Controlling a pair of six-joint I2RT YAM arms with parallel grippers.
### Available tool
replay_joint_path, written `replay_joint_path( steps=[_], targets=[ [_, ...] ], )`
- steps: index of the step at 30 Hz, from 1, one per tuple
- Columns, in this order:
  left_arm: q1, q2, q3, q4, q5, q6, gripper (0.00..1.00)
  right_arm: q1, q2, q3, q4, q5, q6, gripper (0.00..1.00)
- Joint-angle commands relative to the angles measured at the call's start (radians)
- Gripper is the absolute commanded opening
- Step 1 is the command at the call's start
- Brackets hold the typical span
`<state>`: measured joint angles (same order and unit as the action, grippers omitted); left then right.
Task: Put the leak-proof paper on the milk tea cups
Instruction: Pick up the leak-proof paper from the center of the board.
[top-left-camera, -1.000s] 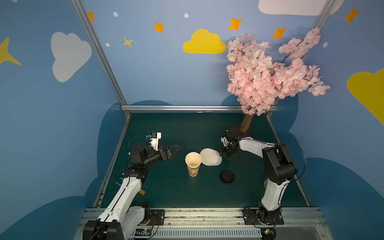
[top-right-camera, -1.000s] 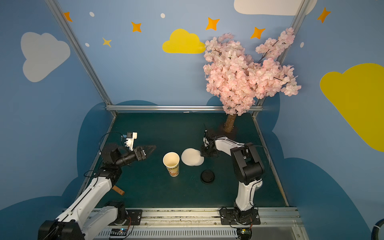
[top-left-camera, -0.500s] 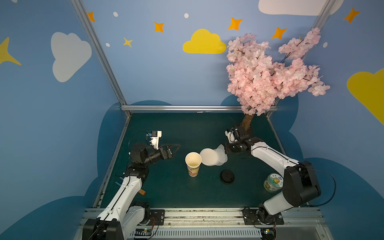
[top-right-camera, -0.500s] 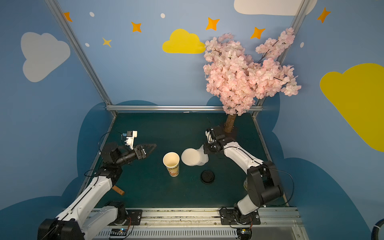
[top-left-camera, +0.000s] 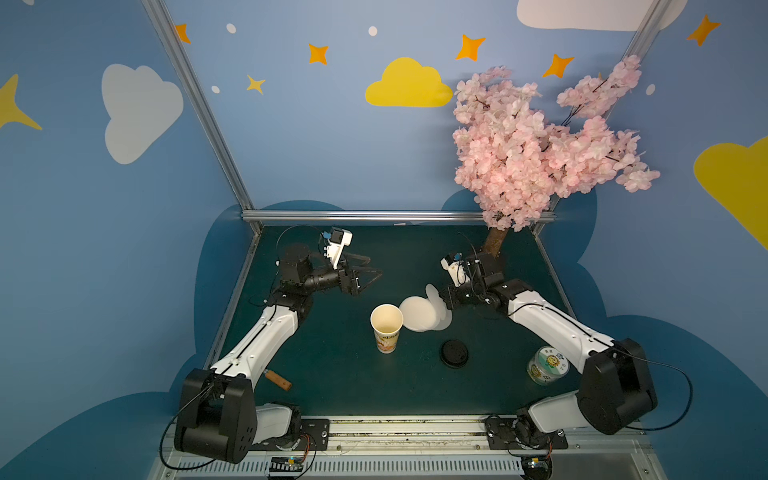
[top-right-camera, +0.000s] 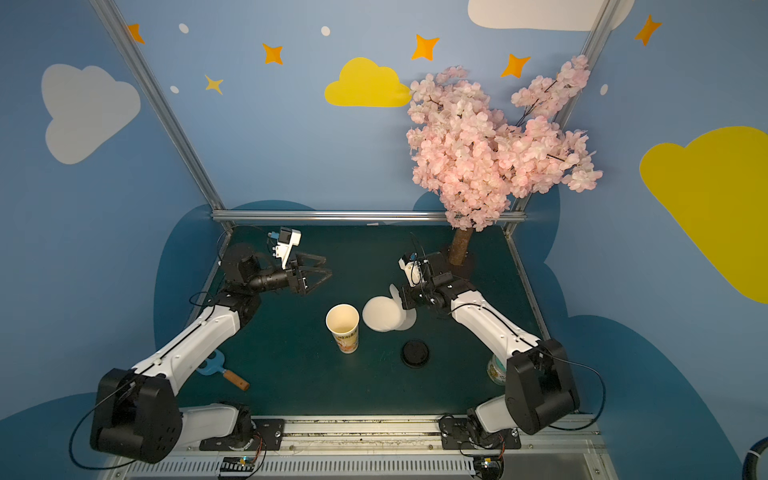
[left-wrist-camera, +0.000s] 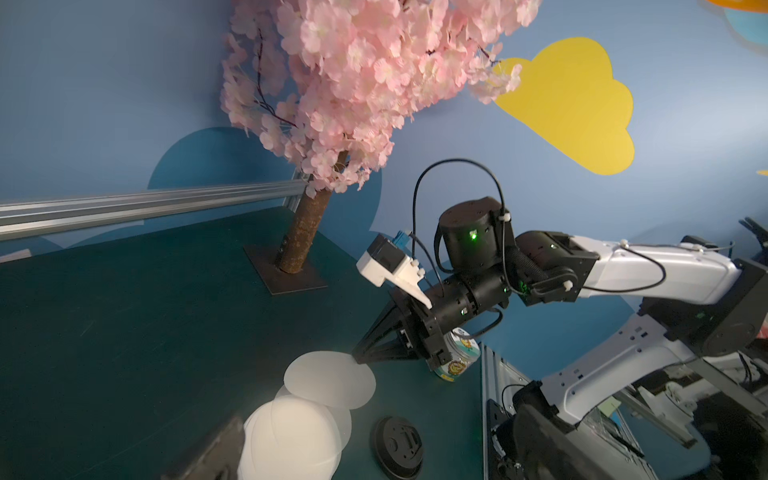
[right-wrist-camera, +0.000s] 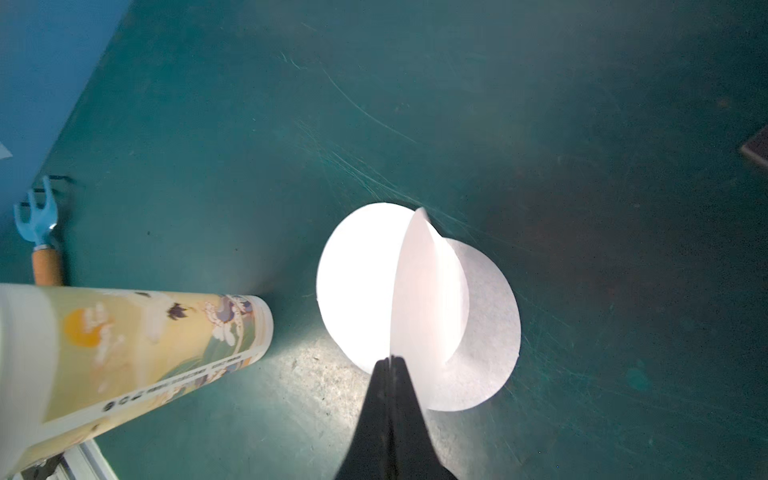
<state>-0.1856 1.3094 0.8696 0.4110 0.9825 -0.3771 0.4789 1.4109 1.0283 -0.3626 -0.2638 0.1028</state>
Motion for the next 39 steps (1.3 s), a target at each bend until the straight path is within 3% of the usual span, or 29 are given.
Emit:
replay_joint_path(
  steps=[1,7,14,20,28,32,36,39],
  targets=[
    [-0.021,0.014,0.023,-0.005,0.085,0.133,1.0,0.009,-0.098,0.023,0.005,-0.073,-0.013,0.0],
    [-0.052,0.068,0.085,-0.047,0.159,0.27,1.0,0.01,-0.23,-0.027,0.115,-0.214,0.009,0.0],
    [-0.091,0.176,0.224,-0.223,0.231,0.504,1.0,0.016,-0.331,-0.021,0.213,-0.384,0.044,0.0],
    [-0.143,0.247,0.293,-0.277,0.29,0.565,1.0,0.03,-0.336,0.0,0.249,-0.438,0.064,0.0],
    [-0.189,0.255,0.264,-0.234,0.327,0.567,0.96,0.041,-0.32,0.016,0.288,-0.452,0.083,0.0],
    [-0.196,0.291,0.298,-0.242,0.349,0.546,0.77,0.043,-0.313,0.018,0.301,-0.457,0.086,0.0],
    [-0.198,0.318,0.332,-0.237,0.352,0.515,0.43,0.043,-0.305,0.012,0.311,-0.453,0.09,0.0],
    [-0.2,0.315,0.32,-0.204,0.345,0.489,0.33,0.043,-0.302,0.01,0.31,-0.432,0.089,0.0]
  ],
)
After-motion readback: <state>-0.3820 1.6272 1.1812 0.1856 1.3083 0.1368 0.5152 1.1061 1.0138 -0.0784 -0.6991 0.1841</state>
